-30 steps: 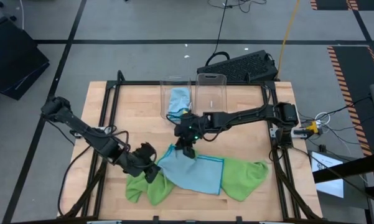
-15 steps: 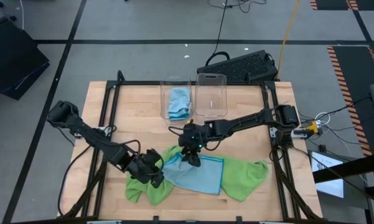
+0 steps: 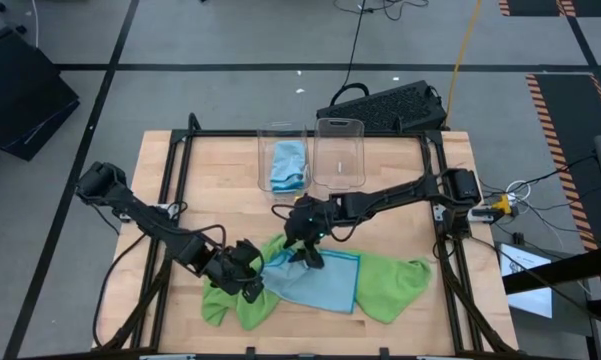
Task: Fold microfiber towels
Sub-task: Fold the blue microfiber towel
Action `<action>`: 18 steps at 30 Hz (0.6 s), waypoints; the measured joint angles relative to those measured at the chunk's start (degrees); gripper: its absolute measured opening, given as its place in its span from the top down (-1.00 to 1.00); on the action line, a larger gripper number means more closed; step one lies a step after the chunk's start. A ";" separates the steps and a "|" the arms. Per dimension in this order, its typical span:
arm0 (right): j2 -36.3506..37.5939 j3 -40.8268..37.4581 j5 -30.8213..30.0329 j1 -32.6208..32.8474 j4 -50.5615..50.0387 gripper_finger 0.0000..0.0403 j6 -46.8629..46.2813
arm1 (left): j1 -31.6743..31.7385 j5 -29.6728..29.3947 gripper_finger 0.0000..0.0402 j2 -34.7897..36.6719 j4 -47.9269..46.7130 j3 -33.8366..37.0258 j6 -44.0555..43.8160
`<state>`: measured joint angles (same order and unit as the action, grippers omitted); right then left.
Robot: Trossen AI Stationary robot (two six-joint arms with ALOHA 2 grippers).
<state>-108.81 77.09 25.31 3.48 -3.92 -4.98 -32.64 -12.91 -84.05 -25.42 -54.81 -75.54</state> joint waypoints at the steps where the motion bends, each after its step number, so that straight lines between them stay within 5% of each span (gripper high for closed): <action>1: 0.00 0.01 0.00 0.18 -0.38 -0.06 0.10 | 0.03 0.00 0.94 0.00 -0.01 0.00 0.04; 18: 1.46 -0.64 -1.09 0.77 -5.87 0.11 -3.72 | 1.75 -0.04 0.97 0.00 -0.07 0.00 1.42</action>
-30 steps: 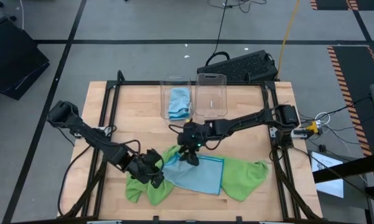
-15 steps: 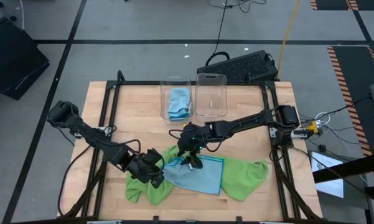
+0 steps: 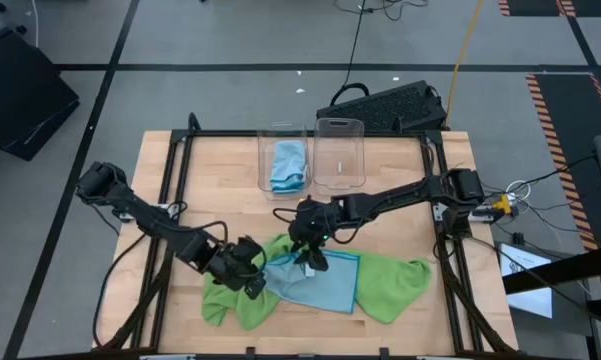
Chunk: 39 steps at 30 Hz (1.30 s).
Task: Fold microfiber towels
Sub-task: Fold the blue microfiber towel
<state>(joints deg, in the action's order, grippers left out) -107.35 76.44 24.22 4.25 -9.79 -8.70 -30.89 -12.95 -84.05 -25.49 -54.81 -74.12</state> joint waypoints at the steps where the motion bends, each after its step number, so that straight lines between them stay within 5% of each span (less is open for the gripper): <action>1: 0.00 -0.02 -0.07 -0.02 -1.12 0.11 -0.39 | 0.17 0.01 0.97 0.00 0.03 0.00 0.20; 10: 0.00 -2.69 -0.16 0.00 -0.41 0.12 -5.23 | 1.41 0.78 0.97 0.00 0.04 0.00 1.81; 17: -0.04 -7.96 -0.15 0.00 10.32 0.23 -13.47 | 1.59 0.92 0.98 0.00 0.04 0.00 1.88; 33: -2.92 -10.62 -0.17 1.11 22.04 0.93 -20.07 | 1.59 0.96 0.96 0.00 0.08 0.00 -0.16; 39: -2.00 -10.62 -0.20 1.44 18.38 0.98 -20.22 | 1.59 0.98 0.96 0.00 0.34 0.00 -0.85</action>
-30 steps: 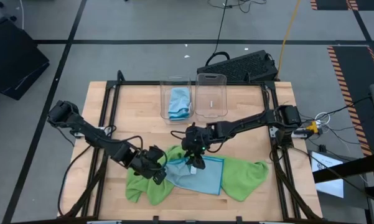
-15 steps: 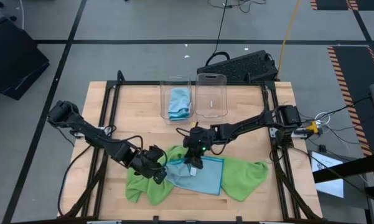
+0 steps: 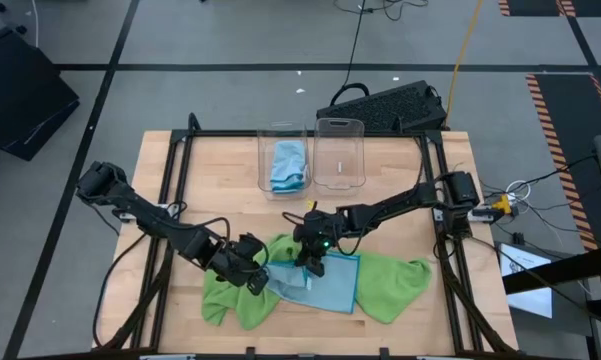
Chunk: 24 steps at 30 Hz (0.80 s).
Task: Fold microfiber towels
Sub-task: Fold the blue microfiber towel
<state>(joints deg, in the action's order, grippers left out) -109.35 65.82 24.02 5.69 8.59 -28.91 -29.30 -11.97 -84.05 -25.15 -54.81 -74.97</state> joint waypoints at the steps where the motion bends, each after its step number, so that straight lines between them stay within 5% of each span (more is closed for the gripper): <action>1: 1.05 0.00 -0.13 -0.30 -1.07 0.98 0.62 | 0.00 0.00 0.96 0.00 0.03 0.00 -0.08; 8: 12.61 0.00 -2.75 -2.46 -9.70 0.99 5.30 | 0.03 1.50 0.97 1.65 4.85 0.00 0.25; 16: 28.24 0.00 -4.29 -2.25 -15.02 0.99 7.79 | 1.57 1.09 0.98 5.11 21.75 0.00 5.30; 20: 34.69 0.02 -1.16 -0.40 -14.78 1.00 3.17 | 2.56 0.98 0.98 6.45 29.59 -1.82 10.60; 24: 38.81 0.43 0.20 4.13 -14.32 1.00 -6.55 | 3.30 3.32 0.98 6.46 25.16 -10.29 18.32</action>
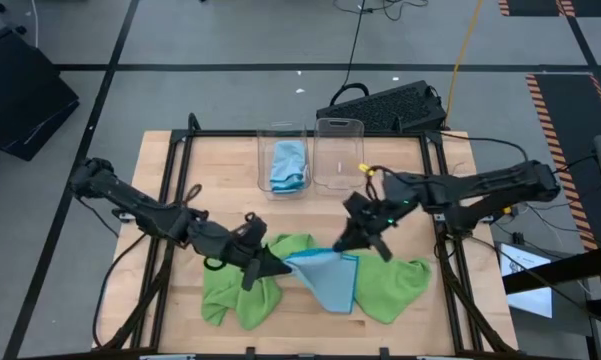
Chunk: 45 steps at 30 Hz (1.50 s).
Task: Fold microfiber towels
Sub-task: Fold the blue microfiber towel
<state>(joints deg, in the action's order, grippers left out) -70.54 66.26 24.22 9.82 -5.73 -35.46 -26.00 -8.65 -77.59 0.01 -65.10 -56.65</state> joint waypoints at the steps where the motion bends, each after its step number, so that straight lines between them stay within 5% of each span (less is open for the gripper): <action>1: 0.70 0.43 -0.17 1.68 -0.04 1.00 -2.85 | 0.28 1.36 0.98 -0.02 -2.01 -2.50 1.27; 10: 2.07 10.28 -8.01 13.72 0.96 1.00 -19.49 | 4.19 16.40 0.98 -0.71 -11.95 -19.34 8.05; 20: 2.25 11.15 -26.39 13.76 -18.12 0.99 -18.09 | 12.24 13.16 0.97 -1.99 -35.42 -20.35 21.88; 27: 1.90 11.15 -32.05 13.71 -30.05 0.98 -20.85 | 14.40 10.78 0.98 -3.95 -35.15 -15.74 24.03; 37: 2.03 11.19 -37.56 5.05 -43.91 0.98 -15.28 | 22.32 2.08 0.96 -8.37 -30.32 -14.45 33.90; 45: 2.03 11.19 -32.96 -5.22 -49.51 0.97 -5.15 | 28.16 7.65 0.95 -10.94 -30.47 -14.45 36.68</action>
<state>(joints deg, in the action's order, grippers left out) -68.51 77.45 -8.74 4.59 -55.24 -40.61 2.16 -1.00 -88.53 -30.46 -79.54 -19.97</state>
